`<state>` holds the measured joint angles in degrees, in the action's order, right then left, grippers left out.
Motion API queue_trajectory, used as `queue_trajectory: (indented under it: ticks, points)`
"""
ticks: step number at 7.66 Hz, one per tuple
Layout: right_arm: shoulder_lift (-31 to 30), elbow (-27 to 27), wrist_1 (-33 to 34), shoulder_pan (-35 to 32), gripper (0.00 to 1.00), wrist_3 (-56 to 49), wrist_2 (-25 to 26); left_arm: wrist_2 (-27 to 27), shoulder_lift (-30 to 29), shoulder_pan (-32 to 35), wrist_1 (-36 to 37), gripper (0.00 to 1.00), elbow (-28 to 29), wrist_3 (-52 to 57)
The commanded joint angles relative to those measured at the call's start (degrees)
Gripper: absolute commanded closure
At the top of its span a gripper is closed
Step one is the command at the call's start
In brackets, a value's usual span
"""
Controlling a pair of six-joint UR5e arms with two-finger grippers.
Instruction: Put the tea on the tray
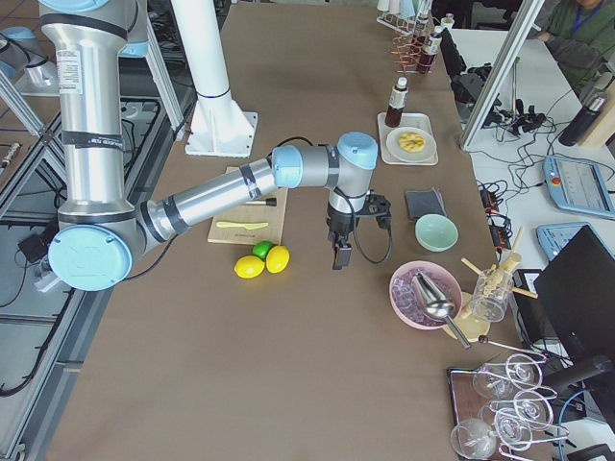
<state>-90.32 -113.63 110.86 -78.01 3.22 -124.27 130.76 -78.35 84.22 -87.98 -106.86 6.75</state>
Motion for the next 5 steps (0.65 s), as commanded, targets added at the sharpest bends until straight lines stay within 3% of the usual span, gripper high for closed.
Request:
queue_trajectory:
  ticks: [1,5]
  points:
    - [-3.1,8.4,-0.03,-3.45,0.0,-7.67,0.25,-0.16,-4.18,1.64,8.53,0.03,-0.37,5.9]
    - [-6.52,13.34,-6.15,-6.28,0.0,-8.84,-1.24,-0.07,-2.6,2.26,8.0,0.03,-0.63,8.72]
